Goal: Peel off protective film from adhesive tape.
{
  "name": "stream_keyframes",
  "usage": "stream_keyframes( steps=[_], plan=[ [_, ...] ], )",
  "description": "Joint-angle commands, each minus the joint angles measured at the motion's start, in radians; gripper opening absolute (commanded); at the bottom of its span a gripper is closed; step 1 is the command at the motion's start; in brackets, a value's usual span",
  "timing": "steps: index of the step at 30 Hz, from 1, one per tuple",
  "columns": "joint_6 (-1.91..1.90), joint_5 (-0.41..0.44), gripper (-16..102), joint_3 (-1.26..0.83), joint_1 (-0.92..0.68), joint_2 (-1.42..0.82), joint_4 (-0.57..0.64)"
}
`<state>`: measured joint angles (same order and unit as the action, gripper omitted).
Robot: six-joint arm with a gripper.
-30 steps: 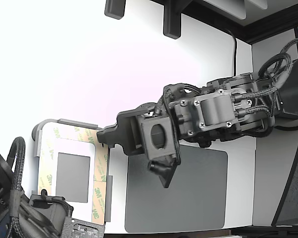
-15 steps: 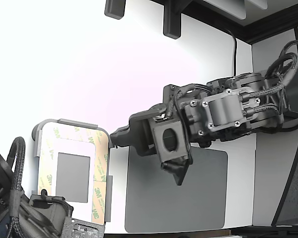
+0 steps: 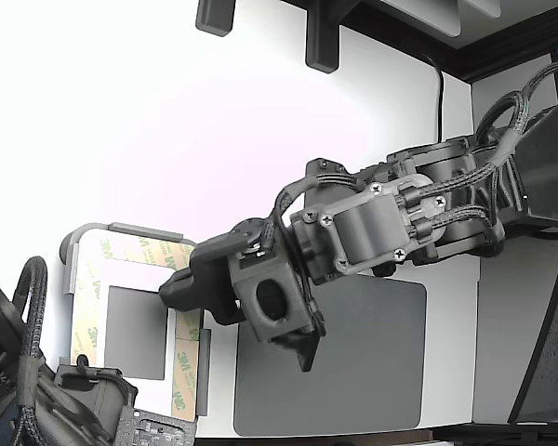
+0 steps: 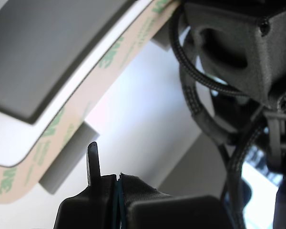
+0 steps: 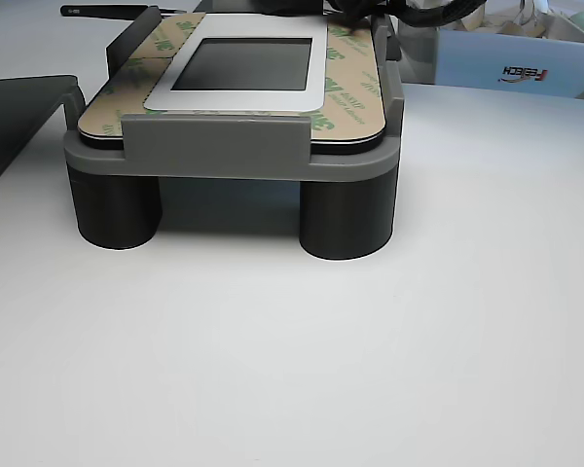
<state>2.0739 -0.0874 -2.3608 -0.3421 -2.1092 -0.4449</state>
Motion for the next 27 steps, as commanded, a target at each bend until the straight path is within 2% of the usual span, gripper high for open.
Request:
stream_keyframes(
  steps=[1,11,21,27],
  plan=[
    [-0.002,-0.006,-12,0.057,-0.005,0.023,0.005],
    [-0.032,-0.002,-12,0.086,-0.087,0.110,0.035],
    [-0.084,0.098,-12,0.173,-0.187,0.199,-0.009],
    [-0.077,0.117,-12,0.218,-0.207,0.244,-0.044]
  ],
)
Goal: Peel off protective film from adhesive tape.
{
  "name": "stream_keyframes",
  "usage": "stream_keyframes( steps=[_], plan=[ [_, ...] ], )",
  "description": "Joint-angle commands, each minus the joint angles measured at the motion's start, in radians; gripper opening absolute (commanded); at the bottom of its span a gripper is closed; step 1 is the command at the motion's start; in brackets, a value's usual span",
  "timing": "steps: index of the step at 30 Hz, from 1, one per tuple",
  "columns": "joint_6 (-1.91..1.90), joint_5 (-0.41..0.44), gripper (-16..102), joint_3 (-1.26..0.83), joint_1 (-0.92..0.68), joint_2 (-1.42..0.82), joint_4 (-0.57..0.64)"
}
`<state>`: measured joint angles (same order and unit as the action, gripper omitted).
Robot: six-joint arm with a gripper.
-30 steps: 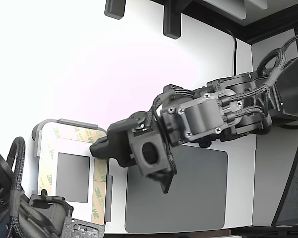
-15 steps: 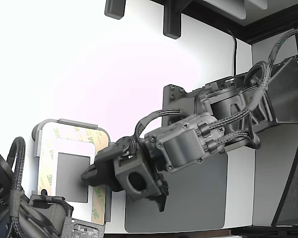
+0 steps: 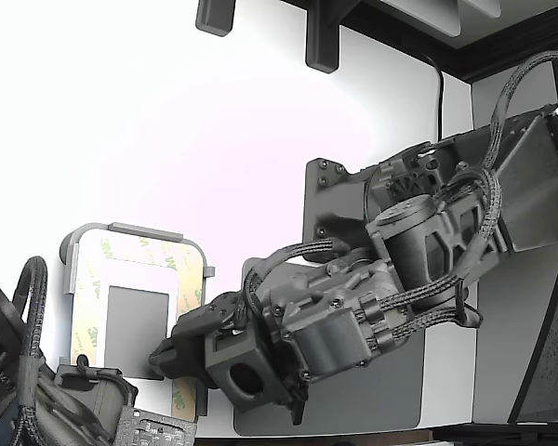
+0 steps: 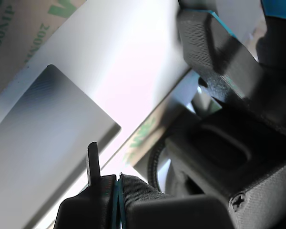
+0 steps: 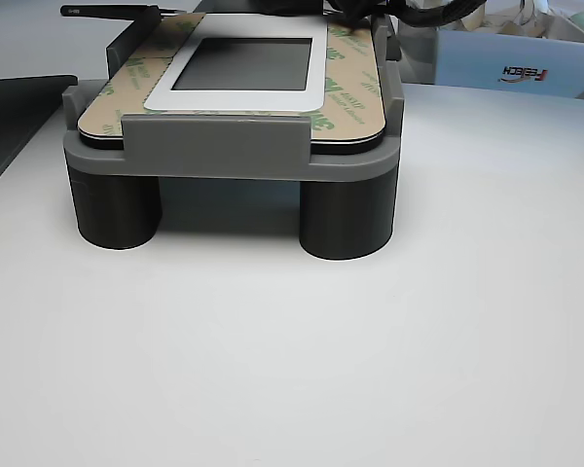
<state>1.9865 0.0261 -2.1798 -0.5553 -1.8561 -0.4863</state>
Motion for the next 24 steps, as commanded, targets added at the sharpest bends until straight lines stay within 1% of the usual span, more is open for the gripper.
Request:
stream_keyframes(
  steps=[1,5,9,14,20,24],
  plan=[
    [0.018,-0.002,-12,0.040,0.006,-0.005,-0.003],
    [0.000,-0.006,-11,0.031,0.005,-0.008,0.006],
    [-0.032,0.020,-11,-0.005,-0.018,-0.017,0.055],
    [-0.055,0.018,-11,0.008,-0.028,-0.002,0.064],
    [-0.060,-0.017,-11,0.015,-0.028,0.020,0.071],
    [-0.055,-0.034,-11,0.057,-0.028,0.051,0.043]
  ],
)
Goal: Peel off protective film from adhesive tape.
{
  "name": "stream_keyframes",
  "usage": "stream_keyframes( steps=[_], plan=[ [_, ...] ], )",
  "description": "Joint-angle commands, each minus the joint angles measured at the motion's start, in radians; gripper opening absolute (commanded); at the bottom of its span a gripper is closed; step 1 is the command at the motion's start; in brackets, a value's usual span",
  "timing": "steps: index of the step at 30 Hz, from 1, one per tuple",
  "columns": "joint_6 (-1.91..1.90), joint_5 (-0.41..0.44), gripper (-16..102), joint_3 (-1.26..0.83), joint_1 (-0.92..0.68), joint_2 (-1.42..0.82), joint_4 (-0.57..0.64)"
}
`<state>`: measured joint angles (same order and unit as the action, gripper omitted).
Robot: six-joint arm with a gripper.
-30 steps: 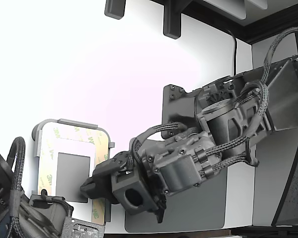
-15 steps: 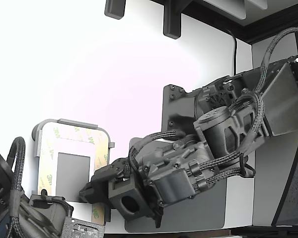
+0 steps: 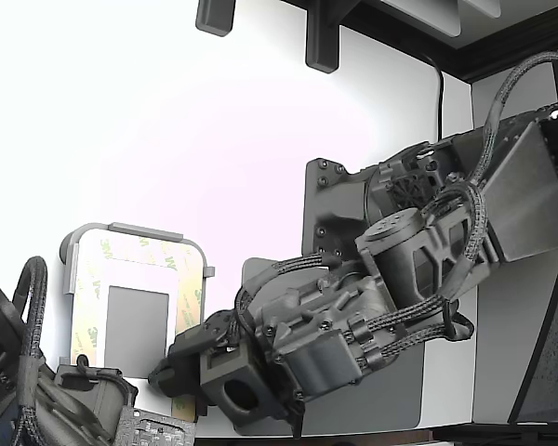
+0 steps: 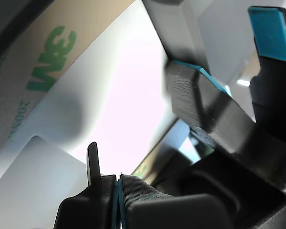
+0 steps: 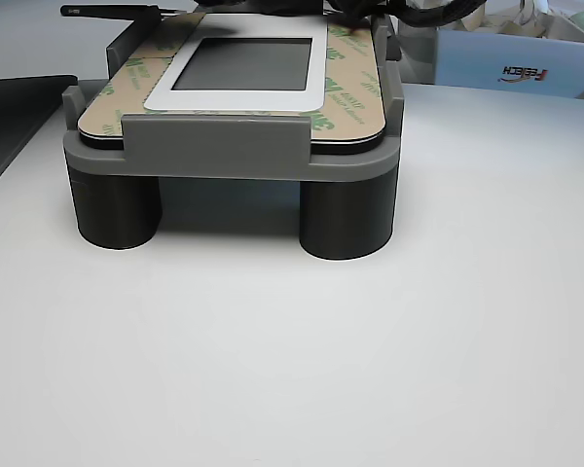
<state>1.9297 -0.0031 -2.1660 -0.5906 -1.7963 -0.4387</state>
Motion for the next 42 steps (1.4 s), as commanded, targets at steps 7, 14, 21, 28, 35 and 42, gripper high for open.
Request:
stream_keyframes(
  steps=[7,14,21,28,35,42],
  plan=[
    [0.005,-0.026,-11,0.071,0.006,0.018,-0.017],
    [0.006,-0.015,-11,0.052,-0.008,0.023,0.003],
    [0.005,-0.012,-11,0.052,-0.011,0.034,0.011],
    [0.006,-0.014,-11,0.067,-0.014,0.052,0.000],
    [-0.002,-0.023,-11,0.086,-0.014,0.071,-0.009],
    [-0.017,-0.020,-11,0.086,-0.021,0.074,-0.006]
  ],
)
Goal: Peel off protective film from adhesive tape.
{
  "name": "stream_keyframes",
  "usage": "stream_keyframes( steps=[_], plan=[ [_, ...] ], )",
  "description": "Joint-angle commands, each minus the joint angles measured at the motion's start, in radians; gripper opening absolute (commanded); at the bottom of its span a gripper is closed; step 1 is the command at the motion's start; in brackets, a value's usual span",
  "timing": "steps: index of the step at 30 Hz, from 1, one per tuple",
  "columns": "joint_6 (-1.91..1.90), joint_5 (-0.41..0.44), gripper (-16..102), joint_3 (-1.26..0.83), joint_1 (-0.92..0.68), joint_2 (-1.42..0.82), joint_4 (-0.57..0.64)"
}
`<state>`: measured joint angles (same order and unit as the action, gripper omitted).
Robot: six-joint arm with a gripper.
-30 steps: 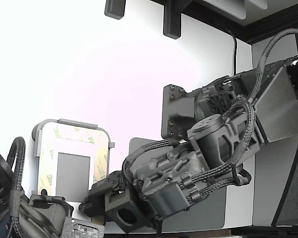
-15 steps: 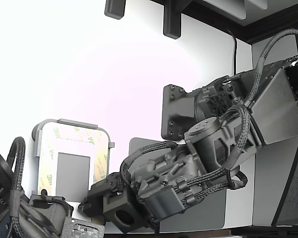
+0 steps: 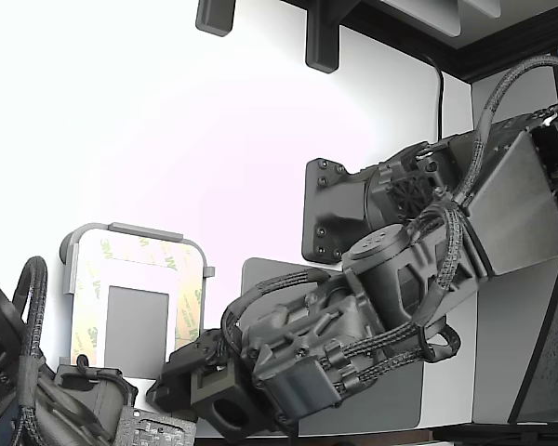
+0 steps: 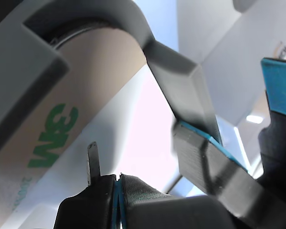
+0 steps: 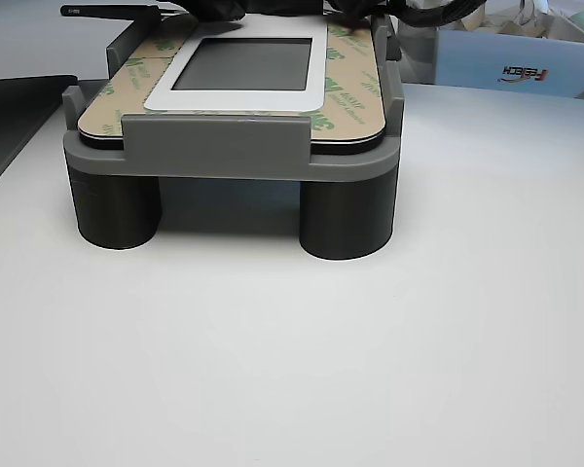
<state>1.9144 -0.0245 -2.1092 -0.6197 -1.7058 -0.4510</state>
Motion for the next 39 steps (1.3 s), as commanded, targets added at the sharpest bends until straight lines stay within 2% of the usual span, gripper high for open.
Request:
stream_keyframes(
  steps=[1,39],
  plan=[
    [-0.006,0.003,-11,0.029,0.005,-0.015,0.006],
    [-0.069,0.008,-11,0.055,-0.005,-0.005,-0.037]
  ],
)
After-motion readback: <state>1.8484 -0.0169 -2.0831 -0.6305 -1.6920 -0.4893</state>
